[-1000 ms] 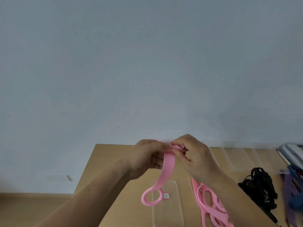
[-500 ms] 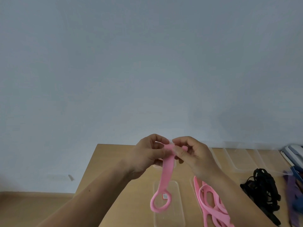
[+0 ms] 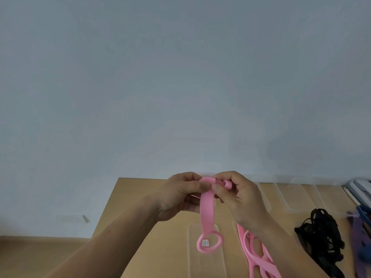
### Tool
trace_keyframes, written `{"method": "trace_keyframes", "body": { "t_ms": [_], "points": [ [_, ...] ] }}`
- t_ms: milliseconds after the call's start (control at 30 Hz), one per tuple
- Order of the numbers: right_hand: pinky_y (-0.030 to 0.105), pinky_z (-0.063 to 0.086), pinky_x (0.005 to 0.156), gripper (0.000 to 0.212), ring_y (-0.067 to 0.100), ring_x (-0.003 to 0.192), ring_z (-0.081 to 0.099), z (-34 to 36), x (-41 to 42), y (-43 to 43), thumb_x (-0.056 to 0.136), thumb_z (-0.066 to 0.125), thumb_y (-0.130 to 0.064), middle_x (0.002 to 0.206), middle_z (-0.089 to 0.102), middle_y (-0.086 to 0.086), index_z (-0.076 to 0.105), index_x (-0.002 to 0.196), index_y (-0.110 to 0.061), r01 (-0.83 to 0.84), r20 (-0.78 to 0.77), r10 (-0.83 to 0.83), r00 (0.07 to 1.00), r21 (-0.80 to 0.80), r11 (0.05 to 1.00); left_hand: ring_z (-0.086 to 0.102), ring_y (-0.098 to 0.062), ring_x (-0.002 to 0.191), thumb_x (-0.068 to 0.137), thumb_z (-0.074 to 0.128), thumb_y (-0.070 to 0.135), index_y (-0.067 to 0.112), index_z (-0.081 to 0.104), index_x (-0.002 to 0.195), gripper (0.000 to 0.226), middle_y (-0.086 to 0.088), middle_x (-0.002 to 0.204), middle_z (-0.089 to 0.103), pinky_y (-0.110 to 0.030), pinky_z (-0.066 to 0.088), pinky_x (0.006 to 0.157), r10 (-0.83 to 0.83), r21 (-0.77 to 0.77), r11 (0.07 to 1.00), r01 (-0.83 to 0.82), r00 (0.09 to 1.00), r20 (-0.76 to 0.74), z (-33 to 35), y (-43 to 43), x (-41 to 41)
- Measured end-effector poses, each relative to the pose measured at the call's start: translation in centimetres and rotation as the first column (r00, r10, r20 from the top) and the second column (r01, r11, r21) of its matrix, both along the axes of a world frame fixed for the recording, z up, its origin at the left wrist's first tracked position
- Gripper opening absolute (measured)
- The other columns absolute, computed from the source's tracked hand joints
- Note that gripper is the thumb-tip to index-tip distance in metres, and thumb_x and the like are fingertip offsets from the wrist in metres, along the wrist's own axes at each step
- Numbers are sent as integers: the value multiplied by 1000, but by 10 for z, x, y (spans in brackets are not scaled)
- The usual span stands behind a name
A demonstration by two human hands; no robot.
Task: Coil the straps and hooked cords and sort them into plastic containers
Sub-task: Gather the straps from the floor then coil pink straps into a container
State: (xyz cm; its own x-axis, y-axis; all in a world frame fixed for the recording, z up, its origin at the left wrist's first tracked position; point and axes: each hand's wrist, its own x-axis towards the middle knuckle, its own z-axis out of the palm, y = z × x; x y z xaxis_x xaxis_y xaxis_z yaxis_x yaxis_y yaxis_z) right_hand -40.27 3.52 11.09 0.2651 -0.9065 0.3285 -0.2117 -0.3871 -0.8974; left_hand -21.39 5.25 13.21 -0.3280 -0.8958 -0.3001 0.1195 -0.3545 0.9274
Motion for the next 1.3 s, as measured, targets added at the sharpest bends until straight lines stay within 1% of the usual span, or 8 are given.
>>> {"method": "trace_keyframes", "body": {
  "t_ms": [233,333,467,600,800,933,1067,1300],
  "points": [
    [14,51,69,19,6,82,66,-1,-1,0,82,75,-2,82,66,-11,68,93,-17,-8,-118,-23,993,-249,968,67,-32,96,93,60,29,15,76,105,24,-13,101,69,-40,57,83,-62,21,998,64,996,-64,1,-1,2],
    [16,50,69,23,9,80,63,-1,0,0,81,76,-3,83,64,-13,66,90,-22,-19,-131,-21,991,-300,954,69,-27,87,91,66,21,15,78,94,14,-9,92,72,-38,57,82,3,18,1000,-2,997,-75,-1,-1,1],
    [19,51,68,26,7,76,65,1,-2,-2,79,77,-3,81,68,-9,70,85,-26,-89,-5,89,996,29,996,70,-26,82,83,75,7,12,78,89,8,-14,93,73,-34,58,75,45,6,999,-45,995,-88,-2,-1,2],
    [24,53,64,20,15,67,65,6,-4,-5,77,78,-25,75,68,4,72,92,-14,-213,203,169,965,221,952,73,-33,85,80,74,-6,-3,63,105,27,-16,91,74,-37,60,75,137,-38,989,-140,987,-82,-7,-1,2],
    [28,52,54,10,19,59,64,0,0,-11,88,70,-16,68,70,5,70,98,-16,-153,37,149,988,315,937,69,-21,91,73,82,4,11,64,112,44,-13,107,69,-32,58,84,198,-250,956,-152,965,170,-11,-2,0],
    [23,52,55,9,16,58,66,1,-4,-12,88,70,-12,67,70,5,69,97,-14,-122,71,108,992,232,965,72,-32,97,73,87,17,6,67,109,42,-18,108,72,-44,59,87,182,-175,969,-173,983,38,-14,-3,-3],
    [18,50,54,10,9,56,65,0,-3,-13,86,72,-11,67,70,-4,69,95,-14,-45,68,33,997,187,981,71,-36,97,82,79,29,10,75,104,30,-17,102,74,-38,59,79,137,-168,978,-124,988,69,-11,-2,-7],
    [20,55,67,22,5,79,67,-4,-4,-9,82,77,-14,87,72,-18,71,96,-31,8,-110,-14,994,-55,998,66,-42,108,92,65,9,-4,69,115,26,-28,112,69,-44,57,90,30,19,999,-30,999,-20,-14,-3,-4]
  ]
}}
